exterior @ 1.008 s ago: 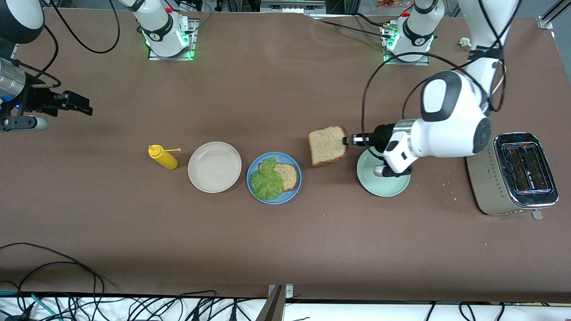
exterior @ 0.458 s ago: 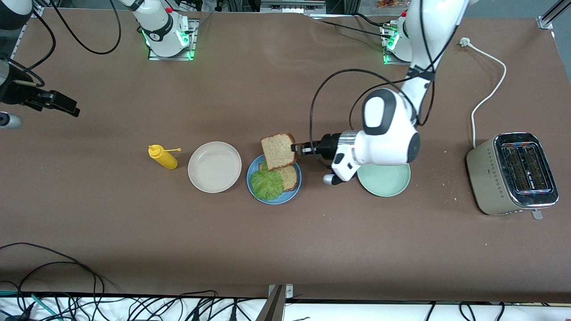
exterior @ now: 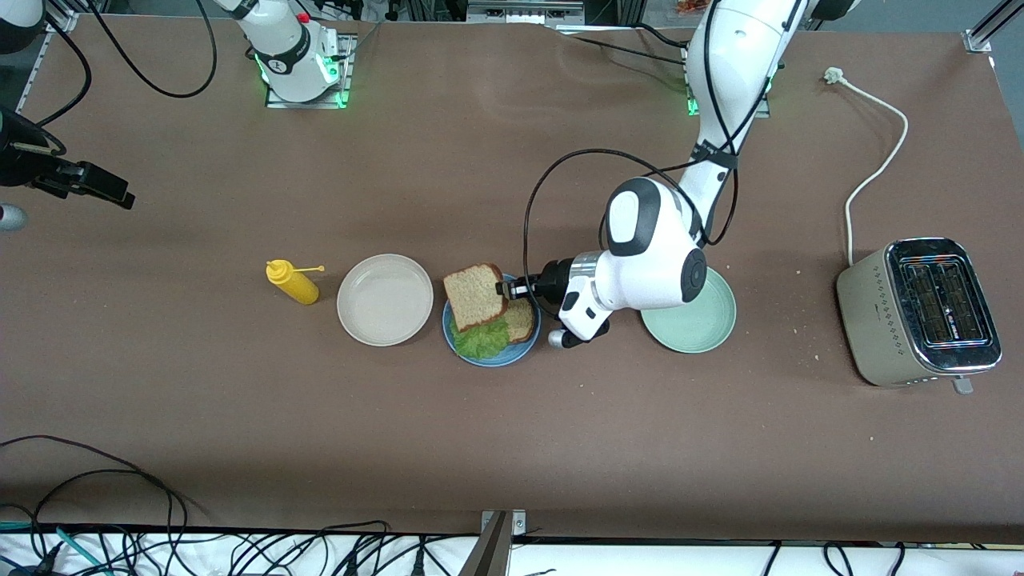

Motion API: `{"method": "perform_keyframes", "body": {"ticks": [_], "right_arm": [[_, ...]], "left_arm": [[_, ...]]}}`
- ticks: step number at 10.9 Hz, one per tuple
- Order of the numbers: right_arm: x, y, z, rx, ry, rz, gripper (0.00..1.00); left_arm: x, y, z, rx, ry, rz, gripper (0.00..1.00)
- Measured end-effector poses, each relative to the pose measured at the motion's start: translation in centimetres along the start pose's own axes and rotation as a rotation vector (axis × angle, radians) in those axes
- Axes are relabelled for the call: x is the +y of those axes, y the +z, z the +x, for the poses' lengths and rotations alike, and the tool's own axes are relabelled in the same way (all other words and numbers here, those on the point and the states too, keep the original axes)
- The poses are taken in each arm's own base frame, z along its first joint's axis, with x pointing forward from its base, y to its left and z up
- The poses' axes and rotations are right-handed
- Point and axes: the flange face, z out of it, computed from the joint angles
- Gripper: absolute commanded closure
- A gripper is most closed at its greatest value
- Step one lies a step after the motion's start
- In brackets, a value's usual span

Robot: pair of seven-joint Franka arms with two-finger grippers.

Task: Make sandwich in blue plate with both arms
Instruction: 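Carry the toast slice with the left gripper over the blue plate, then lower the toast onto the lettuce and open the left gripper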

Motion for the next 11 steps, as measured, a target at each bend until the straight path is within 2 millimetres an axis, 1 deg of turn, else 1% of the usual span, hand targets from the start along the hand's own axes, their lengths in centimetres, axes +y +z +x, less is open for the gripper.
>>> {"method": "perform_keyframes", "body": {"ticks": [2, 4, 5, 6, 7, 8, 9, 10, 11], "right_arm": [[-0.1, -0.1, 0.0, 0.001, -0.002, 0.0, 0.0], [-0.1, -0.1, 0.0, 0.002, -0.001, 0.001, 0.0], [-0.1, -0.2, 0.0, 0.004, 0.0, 0.006, 0.0], [-0.2, -0.6, 0.0, 0.011, -0.001, 0.01, 0.0], [-0.2, -1.3, 0.1, 0.027, 0.0, 0.012, 0.0], [-0.1, -2.6, 0.0, 0.041, 0.001, 0.013, 0.0], [0.1, -4.0, -0.2, 0.055, 0.003, 0.015, 0.0], [0.2, -5.0, -0.4, 0.063, 0.005, 0.016, 0.0], [0.2, -5.2, -0.4, 0.065, 0.005, 0.017, 0.0]], "left_arm": [[-0.4, 0.8, 1.1, 0.012, 0.0, 0.004, 1.0], [-1.1, 1.6, 1.9, 0.029, 0.019, 0.01, 1.0], [-1.6, 2.1, 2.1, 0.037, 0.036, 0.014, 0.96], [-1.9, 2.5, 2.4, 0.042, 0.043, 0.018, 0.8], [-2.4, 2.8, 2.7, 0.044, 0.04, 0.023, 0.5], [-2.9, 3.1, 3.0, 0.047, 0.036, 0.029, 0.29], [-3.5, 3.4, 3.5, 0.057, 0.029, 0.034, 0.18], [-4.0, 3.4, 4.1, 0.083, 0.024, 0.035, 0.1], [-4.5, 3.4, 4.6, 0.105, 0.026, 0.035, 0.0]]}}
